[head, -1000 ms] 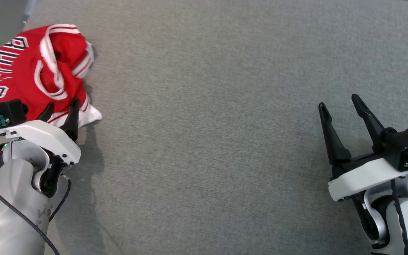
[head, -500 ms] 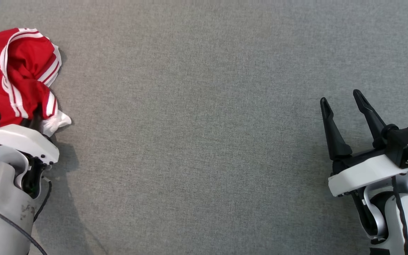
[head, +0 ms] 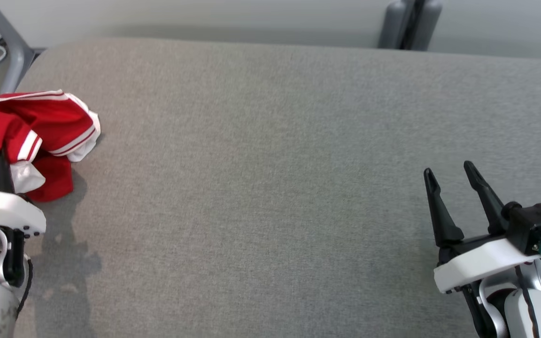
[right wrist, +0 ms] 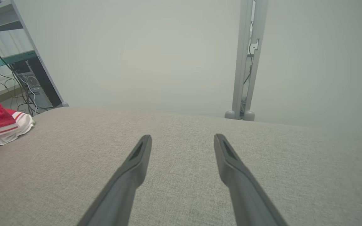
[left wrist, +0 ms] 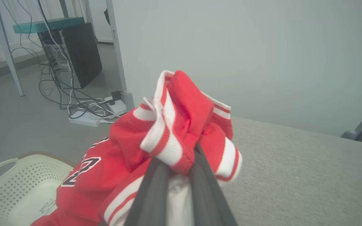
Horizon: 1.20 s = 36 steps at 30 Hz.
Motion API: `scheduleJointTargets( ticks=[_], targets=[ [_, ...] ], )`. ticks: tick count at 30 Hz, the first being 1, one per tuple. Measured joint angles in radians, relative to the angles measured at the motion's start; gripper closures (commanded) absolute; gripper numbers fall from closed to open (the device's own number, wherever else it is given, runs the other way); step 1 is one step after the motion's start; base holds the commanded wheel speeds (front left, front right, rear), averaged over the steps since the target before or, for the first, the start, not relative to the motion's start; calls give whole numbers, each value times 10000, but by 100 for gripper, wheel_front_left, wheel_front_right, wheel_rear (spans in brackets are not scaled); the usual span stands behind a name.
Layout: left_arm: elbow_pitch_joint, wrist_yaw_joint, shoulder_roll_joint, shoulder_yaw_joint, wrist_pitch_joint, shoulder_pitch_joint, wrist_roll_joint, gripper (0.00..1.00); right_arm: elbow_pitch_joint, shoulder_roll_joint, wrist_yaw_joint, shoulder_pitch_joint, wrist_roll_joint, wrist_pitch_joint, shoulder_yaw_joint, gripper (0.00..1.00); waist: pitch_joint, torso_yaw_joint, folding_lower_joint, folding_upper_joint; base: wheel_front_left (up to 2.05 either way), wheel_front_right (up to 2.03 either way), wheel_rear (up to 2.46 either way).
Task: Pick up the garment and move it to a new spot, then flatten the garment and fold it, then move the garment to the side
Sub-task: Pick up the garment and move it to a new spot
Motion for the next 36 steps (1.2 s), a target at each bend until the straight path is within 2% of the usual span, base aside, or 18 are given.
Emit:
scheduleJointTargets(
  ticks=[5, 12, 13, 16, 20, 24, 26, 31, 36],
  targets=[
    [-2422, 848, 59, 155, 17, 1640, 336, 100, 119, 12, 0, 344, 293, -105, 86, 0, -665, -357, 0, 0, 0, 0, 0],
    [-6328, 2219, 280, 182, 1030, 3845, 598, 100, 244, 10, -2, 738, 543, -234, 88, 0, -1306, -1032, 0, 0, 0, 0, 0],
    [-6328, 2219, 280, 182, 1030, 3845, 598, 100, 244, 10, -2, 738, 543, -234, 88, 0, -1306, -1032, 0, 0, 0, 0, 0],
    [-7680, 2633, 395, 115, 1471, 4568, 757, 100, 230, 13, 0, 836, 581, -249, 117, 0, -1456, -1371, 0, 0, 0, 0, 0],
    [-9022, 2959, 431, -219, 1954, 5010, 1034, 100, 163, 12, 0, 851, 619, -259, 169, 0, -1523, -1838, 0, 0, 0, 0, 0],
    [-9894, 3020, 364, -832, 2355, 5123, 1304, 100, 36, 17, -2, 828, 702, -261, 153, 0, -1467, -2337, 0, 0, 0, 0, 0],
    [-10094, 2901, 270, -1197, 2531, 5073, 1384, 100, 31, 13, -2, 817, 708, -265, 159, 0, -1401, -2592, 0, 0, 0, 0, 0],
    [-10238, 2236, -48, -2309, 2857, 4030, 1615, 100, -6, 13, -2, 626, 884, -433, 94, 0, -1054, -3441, 0, 0, 0, 0, 0],
    [-9816, 1515, -435, -3423, 3112, 2822, 2033, 100, 50, 19, -2, 493, 1051, -623, 12, 0, -647, -4202, 0, 0, 0, 0, 0]
  ],
)
